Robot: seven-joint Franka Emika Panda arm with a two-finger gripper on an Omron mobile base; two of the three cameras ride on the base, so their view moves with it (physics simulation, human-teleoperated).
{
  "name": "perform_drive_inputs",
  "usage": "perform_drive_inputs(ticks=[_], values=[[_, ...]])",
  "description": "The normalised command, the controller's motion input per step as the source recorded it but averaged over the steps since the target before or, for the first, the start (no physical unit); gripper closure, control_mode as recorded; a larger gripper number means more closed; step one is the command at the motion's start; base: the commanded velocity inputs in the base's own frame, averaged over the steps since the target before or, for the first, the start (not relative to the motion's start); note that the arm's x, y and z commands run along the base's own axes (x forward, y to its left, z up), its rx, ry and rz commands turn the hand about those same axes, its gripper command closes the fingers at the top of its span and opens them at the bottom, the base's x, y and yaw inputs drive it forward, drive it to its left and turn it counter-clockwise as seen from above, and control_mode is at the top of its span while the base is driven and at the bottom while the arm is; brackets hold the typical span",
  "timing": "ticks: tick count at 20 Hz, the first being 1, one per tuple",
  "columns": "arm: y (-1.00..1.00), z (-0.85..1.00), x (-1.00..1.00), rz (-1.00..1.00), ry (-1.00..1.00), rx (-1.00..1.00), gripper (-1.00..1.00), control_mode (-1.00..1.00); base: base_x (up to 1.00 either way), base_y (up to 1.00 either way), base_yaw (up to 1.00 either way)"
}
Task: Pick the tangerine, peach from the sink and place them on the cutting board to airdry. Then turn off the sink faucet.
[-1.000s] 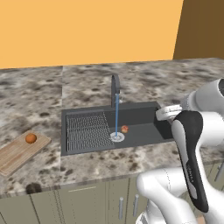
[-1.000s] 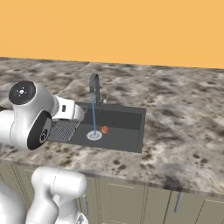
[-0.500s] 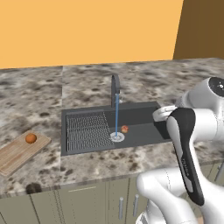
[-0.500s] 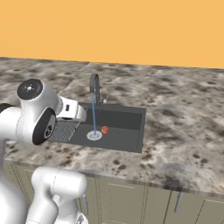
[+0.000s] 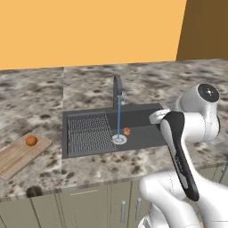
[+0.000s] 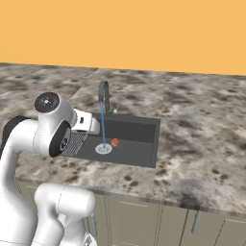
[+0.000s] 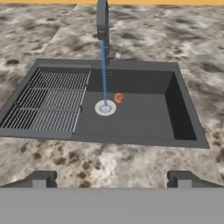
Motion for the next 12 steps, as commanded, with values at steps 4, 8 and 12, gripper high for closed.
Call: perform_drive_inputs(ticks=[4, 8, 12], values=[[0.00, -0.22, 0.33, 0.00, 0.00, 0.00, -1.00, -1.00, 0.00, 0.00, 0.00], [0.00, -0.20, 0.35, 0.00, 0.00, 0.00, -1.00, -1.00, 0.00, 0.00, 0.00], [0.00, -0.22, 0.30, 0.00, 0.00, 0.00, -1.00, -1.00, 0.00, 0.00, 0.00]])
